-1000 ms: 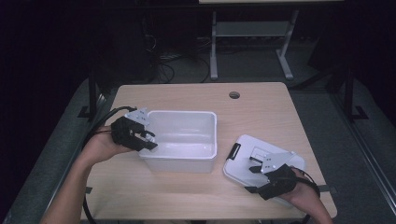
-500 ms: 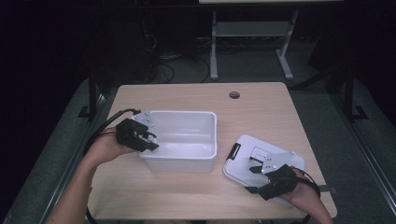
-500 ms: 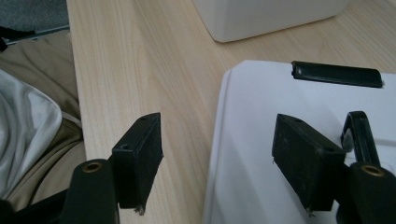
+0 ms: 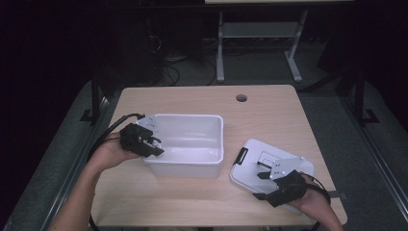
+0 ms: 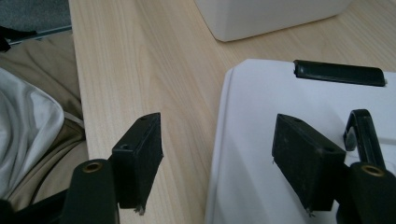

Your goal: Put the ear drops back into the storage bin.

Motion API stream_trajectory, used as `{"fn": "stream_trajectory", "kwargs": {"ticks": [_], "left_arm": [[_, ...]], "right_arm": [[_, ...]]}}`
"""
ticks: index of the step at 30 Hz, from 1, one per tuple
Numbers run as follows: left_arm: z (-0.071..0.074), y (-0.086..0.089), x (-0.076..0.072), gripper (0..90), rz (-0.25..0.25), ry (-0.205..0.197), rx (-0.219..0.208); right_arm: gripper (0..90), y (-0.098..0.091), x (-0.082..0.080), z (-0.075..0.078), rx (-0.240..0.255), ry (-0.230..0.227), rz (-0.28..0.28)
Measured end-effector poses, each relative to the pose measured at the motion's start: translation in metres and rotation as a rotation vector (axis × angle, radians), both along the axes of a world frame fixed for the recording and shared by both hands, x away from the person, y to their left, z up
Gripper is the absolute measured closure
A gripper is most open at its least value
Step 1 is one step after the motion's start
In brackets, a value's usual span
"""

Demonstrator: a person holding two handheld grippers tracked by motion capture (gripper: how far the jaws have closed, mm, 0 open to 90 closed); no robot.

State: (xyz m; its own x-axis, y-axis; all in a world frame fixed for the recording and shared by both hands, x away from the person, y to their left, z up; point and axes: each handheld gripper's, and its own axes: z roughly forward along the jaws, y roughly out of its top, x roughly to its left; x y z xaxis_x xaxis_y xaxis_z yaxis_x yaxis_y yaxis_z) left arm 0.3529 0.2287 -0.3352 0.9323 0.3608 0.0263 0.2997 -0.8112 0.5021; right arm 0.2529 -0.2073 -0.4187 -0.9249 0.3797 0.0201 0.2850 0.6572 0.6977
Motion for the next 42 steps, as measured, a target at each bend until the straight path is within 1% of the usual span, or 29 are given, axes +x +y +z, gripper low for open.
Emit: {"fn": "stream_trajectory", "kwargs": {"ticks": [2,6,12,13,17,19,20,22,24,26,32,33,34,37,38,39,40,42], "left_arm": [[-0.003,0.002,-0.001,60.2,0.01,-0.007,0.013],[-0.005,0.003,-0.002,60.2,0.013,-0.007,0.009],[-0.013,0.005,0.001,60.2,0.038,0.0,0.017],[-0.013,0.005,0.001,60.2,0.033,-0.003,0.023],[-0.015,0.004,0.002,60.2,0.036,-0.007,0.021],[-0.017,0.002,0.002,60.2,0.032,-0.013,0.034],[-0.018,0.0,0.002,60.1,0.031,-0.016,0.047],[-0.02,-0.002,0.001,60.1,0.03,-0.015,0.05],[-0.021,-0.003,0.002,60.1,0.026,-0.021,0.058],[-0.021,-0.004,0.002,60.1,0.025,-0.024,0.057],[-0.019,-0.005,0.004,59.9,0.024,-0.007,0.059],[-0.02,-0.005,0.005,59.9,0.025,-0.007,0.072],[-0.02,-0.005,0.005,59.6,0.027,-0.005,0.073],[-0.019,-0.005,0.005,59.0,0.03,-0.008,0.053],[-0.018,-0.006,0.005,59.3,0.025,-0.005,0.056],[-0.019,-0.006,0.005,60.2,0.018,-0.014,0.059],[-0.019,-0.007,0.004,62.8,0.02,-0.015,0.058],[-0.02,-0.007,0.004,63.6,0.024,-0.01,0.056]], "right_arm": [[32.5,0.0,0.0,0.0,0.0,0.002,-0.001],[32.5,0.0,0.001,0.0,0.0,0.005,-0.002],[32.5,0.0,0.0,0.0,0.002,0.005,0.001],[32.5,-0.001,0.0,0.0,0.001,0.007,-0.001],[32.5,0.0,0.001,-0.001,0.001,0.004,0.003],[32.5,0.0,0.001,-0.001,0.002,0.005,0.003],[32.5,0.0,0.0,-0.001,0.002,0.007,0.001],[32.5,0.0,0.0,-0.001,0.002,0.009,0.001],[32.4,0.0,0.0,-0.001,0.002,0.008,0.001],[32.4,0.0,0.0,-0.001,0.002,0.007,0.001],[32.5,-0.001,0.0,-0.001,0.007,0.009,-0.001],[32.4,-0.001,0.0,0.0,0.008,0.011,-0.004],[32.5,-0.002,0.0,0.0,0.008,0.007,-0.003],[32.4,-0.002,0.0,0.001,0.011,0.005,-0.007],[32.5,-0.002,0.0,0.001,0.011,0.005,-0.007],[32.4,-0.002,0.0,0.001,0.011,0.005,-0.007],[32.4,-0.002,0.0,0.001,0.01,0.004,-0.007],[32.4,-0.002,0.0,0.001,0.009,0.0,-0.005]]}}
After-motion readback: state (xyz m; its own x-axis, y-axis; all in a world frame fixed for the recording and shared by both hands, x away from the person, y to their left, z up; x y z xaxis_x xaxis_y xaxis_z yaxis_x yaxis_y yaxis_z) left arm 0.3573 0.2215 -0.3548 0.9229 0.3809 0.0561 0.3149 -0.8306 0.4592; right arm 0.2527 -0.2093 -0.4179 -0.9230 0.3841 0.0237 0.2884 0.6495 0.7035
